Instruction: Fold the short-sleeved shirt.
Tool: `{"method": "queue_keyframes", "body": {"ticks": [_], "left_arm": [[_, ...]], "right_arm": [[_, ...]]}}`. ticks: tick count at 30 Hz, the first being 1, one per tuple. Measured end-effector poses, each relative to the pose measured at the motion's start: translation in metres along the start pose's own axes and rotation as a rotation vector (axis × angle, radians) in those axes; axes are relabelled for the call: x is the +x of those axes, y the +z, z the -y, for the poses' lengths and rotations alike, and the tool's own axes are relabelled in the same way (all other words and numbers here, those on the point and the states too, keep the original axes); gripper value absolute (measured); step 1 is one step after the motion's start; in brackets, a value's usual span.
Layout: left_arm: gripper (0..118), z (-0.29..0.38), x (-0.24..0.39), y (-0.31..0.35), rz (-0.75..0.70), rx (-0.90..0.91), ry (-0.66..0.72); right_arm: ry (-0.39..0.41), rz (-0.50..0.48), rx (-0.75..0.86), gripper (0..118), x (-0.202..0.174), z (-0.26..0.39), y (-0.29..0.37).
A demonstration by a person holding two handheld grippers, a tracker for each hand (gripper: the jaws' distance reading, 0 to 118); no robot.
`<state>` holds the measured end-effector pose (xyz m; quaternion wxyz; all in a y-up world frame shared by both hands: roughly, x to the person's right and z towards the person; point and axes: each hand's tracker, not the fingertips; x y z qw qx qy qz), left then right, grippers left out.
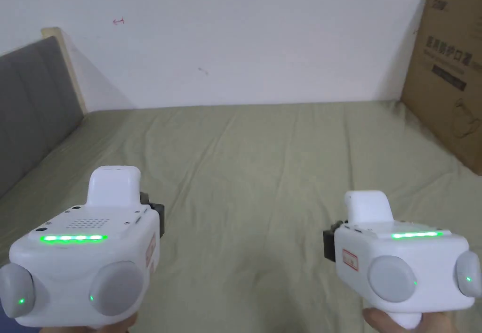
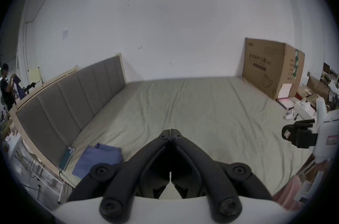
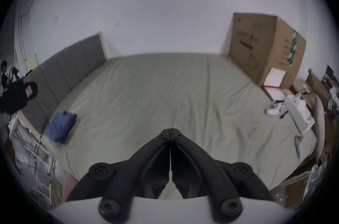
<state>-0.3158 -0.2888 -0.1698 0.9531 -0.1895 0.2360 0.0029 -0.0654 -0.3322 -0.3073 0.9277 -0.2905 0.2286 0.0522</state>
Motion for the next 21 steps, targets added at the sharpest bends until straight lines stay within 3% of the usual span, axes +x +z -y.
{"method": "queue_keyframes", "body": {"ticks": [4, 9, 13, 21], "left_arm": [[0, -0.009, 0.018, 0.022, -0.006, 0.073, 0.071], [0, -0.02, 0.033, 0.046, 0.006, 0.136, 0.044], [0, -0.029, 0.037, 0.056, 0.021, 0.204, 0.001], [0, -0.028, 0.038, 0.065, 0.037, 0.256, -0.01]], "right_arm": [[-0.009, 0.058, 0.147, 0, 0.002, -0.023, 0.027], [-0.039, 0.13, 0.277, 0, 0.004, -0.036, 0.061], [0.017, 0.191, 0.367, 0, -0.002, -0.035, 0.079], [0.026, 0.197, 0.439, 1, -0.006, -0.039, 0.09]]}}
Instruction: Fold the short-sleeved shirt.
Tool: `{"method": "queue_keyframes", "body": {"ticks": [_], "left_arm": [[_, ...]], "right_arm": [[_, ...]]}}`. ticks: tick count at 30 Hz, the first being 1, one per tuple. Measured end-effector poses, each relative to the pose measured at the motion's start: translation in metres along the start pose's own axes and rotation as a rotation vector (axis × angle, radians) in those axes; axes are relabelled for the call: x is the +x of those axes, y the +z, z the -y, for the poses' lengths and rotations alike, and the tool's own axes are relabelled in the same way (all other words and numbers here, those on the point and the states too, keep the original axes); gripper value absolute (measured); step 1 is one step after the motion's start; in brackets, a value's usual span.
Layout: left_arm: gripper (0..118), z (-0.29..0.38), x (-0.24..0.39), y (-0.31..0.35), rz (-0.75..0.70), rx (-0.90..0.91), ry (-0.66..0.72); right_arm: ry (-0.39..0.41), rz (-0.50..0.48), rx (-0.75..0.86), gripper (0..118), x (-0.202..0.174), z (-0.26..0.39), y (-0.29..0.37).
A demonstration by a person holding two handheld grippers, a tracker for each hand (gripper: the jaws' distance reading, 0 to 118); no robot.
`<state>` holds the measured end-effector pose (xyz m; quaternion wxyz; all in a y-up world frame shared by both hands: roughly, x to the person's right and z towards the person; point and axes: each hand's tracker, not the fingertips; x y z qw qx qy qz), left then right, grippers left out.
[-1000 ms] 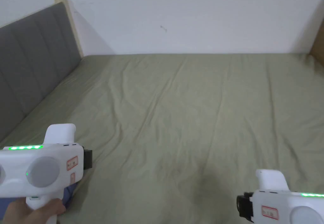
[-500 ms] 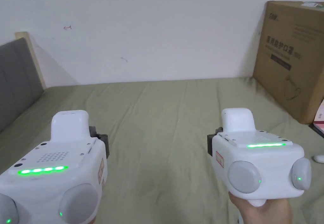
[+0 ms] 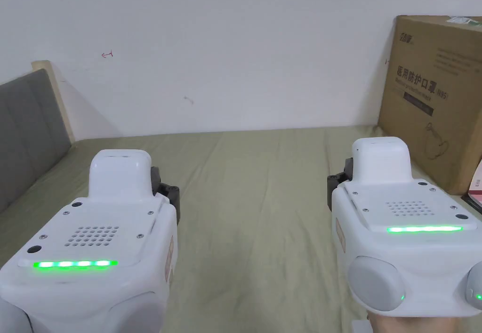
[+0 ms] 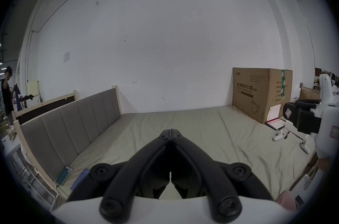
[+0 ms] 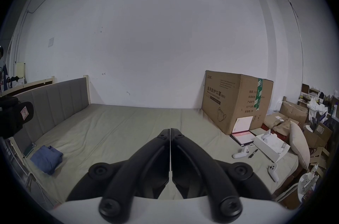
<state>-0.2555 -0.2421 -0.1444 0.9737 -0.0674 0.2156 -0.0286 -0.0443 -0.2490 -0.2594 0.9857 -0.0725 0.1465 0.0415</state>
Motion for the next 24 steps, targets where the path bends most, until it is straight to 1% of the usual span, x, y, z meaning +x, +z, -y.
{"method": "queue_keyframes", "body": {"ticks": [2, 3, 4, 5, 6, 7, 8, 10, 13, 17, 20, 22, 24], "left_arm": [[1, 0.001, 0.001, 0.002, 0.001, 0.01, -0.019], [12, 0.001, 0.002, 0.002, 0.002, 0.01, -0.038], [30, 0.002, 0.004, 0.003, -0.006, 0.014, -0.053], [61, 0.002, 0.004, 0.004, -0.008, 0.019, -0.053], [85, 0.002, 0.003, 0.006, -0.011, 0.02, -0.051], [104, 0.003, 0.002, 0.006, -0.002, 0.021, -0.041], [113, 0.002, 0.0, 0.006, 0.013, 0.022, -0.026], [112, 0.003, -0.001, 0.007, 0.023, 0.022, -0.004], [112, 0.002, -0.003, 0.01, 0.021, 0.042, 0.001], [112, 0.001, -0.003, 0.008, 0.041, 0.043, -0.011], [112, 0.003, -0.007, 0.006, 0.107, 0.043, 0.063], [112, 0.004, -0.009, 0.005, 0.115, 0.029, 0.117], [111, 0.002, -0.011, 0.004, 0.124, 0.023, 0.127]], "right_arm": [[-0.003, -0.006, 0.003, 5, 0.0, 0.0, 0.001], [-0.004, -0.008, 0.007, 13, 0.0, 0.0, 0.003], [0.0, -0.004, 0.011, 27, -0.001, 0.001, 0.004], [0.004, 0.0, 0.016, 53, -0.002, 0.002, 0.005], [0.004, 0.001, 0.019, 76, -0.003, 0.002, 0.009], [-0.001, -0.001, 0.024, 96, -0.002, 0.003, 0.009], [-0.012, -0.014, 0.028, 109, -0.001, 0.003, 0.01], [-0.023, -0.037, 0.026, 110, 0.0, 0.003, 0.011], [-0.007, -0.025, 0.056, 115, -0.002, 0.003, 0.017], [-0.011, -0.037, 0.054, 115, -0.001, 0.001, 0.016], [-0.023, -0.039, 0.056, 115, 0.001, 0.001, 0.016], [-0.02, -0.037, 0.057, 115, 0.003, 0.002, 0.016], [-0.015, -0.036, 0.056, 115, 0.005, 0.002, 0.016]]}}
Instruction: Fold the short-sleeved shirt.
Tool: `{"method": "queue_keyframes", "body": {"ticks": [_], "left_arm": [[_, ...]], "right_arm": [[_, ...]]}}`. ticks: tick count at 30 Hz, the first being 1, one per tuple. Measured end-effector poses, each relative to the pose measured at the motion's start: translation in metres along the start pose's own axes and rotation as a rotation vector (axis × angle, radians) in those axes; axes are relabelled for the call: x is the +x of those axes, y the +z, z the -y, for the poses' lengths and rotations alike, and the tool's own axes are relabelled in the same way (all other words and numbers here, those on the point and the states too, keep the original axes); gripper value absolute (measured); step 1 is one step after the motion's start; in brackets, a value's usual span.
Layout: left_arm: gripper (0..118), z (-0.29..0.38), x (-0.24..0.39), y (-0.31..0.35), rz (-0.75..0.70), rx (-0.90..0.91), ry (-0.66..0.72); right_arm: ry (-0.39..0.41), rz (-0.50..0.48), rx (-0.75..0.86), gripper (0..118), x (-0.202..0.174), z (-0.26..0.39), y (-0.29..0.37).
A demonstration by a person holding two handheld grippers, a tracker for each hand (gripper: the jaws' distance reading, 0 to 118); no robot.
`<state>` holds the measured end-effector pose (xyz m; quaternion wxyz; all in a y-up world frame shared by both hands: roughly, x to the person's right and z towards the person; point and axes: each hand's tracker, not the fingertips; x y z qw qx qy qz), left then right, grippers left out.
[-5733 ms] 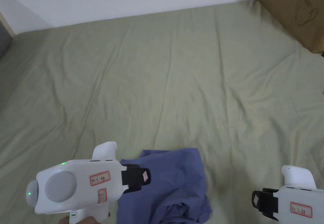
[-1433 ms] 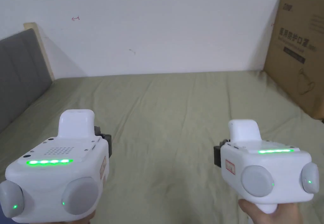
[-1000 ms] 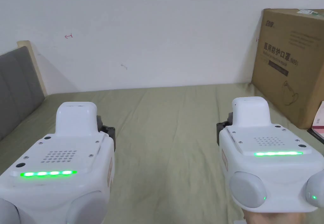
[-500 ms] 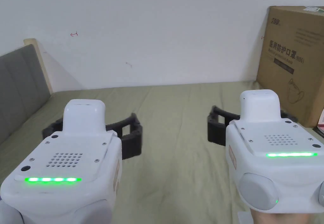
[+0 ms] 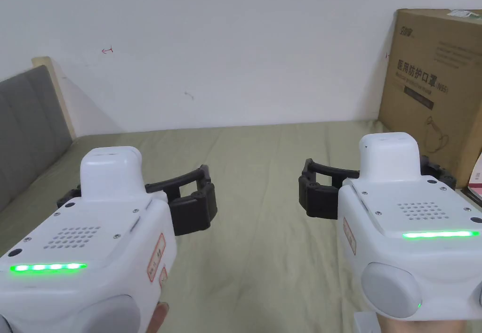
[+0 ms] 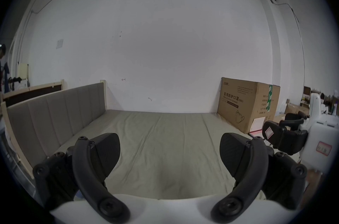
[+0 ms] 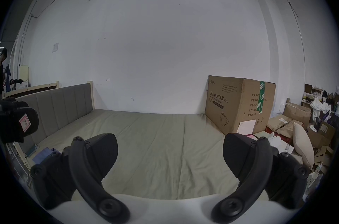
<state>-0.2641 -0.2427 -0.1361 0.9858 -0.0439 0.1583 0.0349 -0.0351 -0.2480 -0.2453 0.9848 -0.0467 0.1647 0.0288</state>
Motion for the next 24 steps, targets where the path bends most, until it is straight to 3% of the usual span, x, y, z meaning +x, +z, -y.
{"method": "queue_keyframes", "body": {"ticks": [5, 24], "left_arm": [[111, -0.001, -0.004, 0.0, 0.004, -0.013, 0.034], [112, 0.005, 0.017, -0.008, -0.034, -0.019, -0.078]], "right_arm": [[-0.009, 0.015, -0.01, 115, 0.006, 0.001, -0.001], [-0.013, 0.019, -0.03, 115, 0.01, 0.006, -0.002]]}}
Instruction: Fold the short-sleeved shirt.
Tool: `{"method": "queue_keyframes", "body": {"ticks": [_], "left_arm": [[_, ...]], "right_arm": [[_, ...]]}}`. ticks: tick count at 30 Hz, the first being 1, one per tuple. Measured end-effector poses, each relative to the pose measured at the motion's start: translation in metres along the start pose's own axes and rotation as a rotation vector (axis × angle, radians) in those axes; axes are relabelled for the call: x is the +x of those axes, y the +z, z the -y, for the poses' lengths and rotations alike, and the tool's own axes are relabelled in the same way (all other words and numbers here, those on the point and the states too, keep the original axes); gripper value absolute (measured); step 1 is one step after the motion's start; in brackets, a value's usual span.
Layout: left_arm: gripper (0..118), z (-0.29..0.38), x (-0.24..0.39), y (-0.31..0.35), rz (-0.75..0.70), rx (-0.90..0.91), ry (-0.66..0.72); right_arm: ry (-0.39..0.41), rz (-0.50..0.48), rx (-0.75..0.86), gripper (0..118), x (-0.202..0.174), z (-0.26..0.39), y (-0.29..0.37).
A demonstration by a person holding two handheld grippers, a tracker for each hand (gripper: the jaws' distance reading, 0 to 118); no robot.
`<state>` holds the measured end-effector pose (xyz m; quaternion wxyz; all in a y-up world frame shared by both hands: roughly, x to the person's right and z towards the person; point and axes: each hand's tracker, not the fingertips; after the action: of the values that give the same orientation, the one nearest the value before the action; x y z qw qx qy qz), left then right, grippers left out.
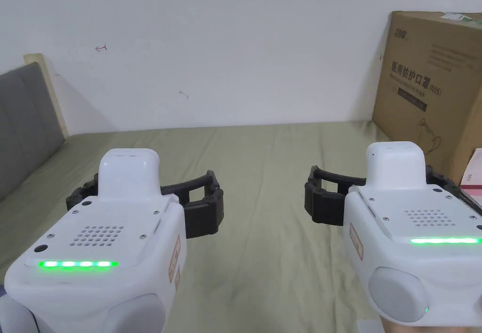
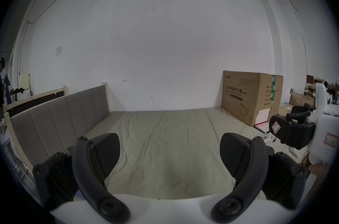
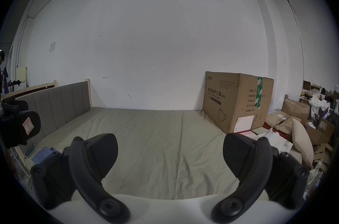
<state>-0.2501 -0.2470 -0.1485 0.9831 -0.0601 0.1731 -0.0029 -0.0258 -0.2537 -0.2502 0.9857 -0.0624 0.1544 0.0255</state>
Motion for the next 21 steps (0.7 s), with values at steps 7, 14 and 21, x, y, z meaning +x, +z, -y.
{"method": "queue_keyframes", "body": {"ticks": [7, 14, 21], "left_arm": [[112, 0.0009, -0.0003, 0.0018, 0.022, 0.02, 0.003], [112, 0.0035, 0.0001, 0.0002, 0.038, 0.012, -0.003], [112, 0.003, 0.0013, 0.0016, -0.011, 0.014, -0.03]], "right_arm": [[-0.002, 0.0, 0.002, 115, 0.003, 0.0023, -0.0024], [0.005, 0.001, -0.008, 115, 0.0019, 0.0056, -0.0029], [-0.006, 0.007, -0.007, 115, 0.004, 0.0056, -0.0039]]}}
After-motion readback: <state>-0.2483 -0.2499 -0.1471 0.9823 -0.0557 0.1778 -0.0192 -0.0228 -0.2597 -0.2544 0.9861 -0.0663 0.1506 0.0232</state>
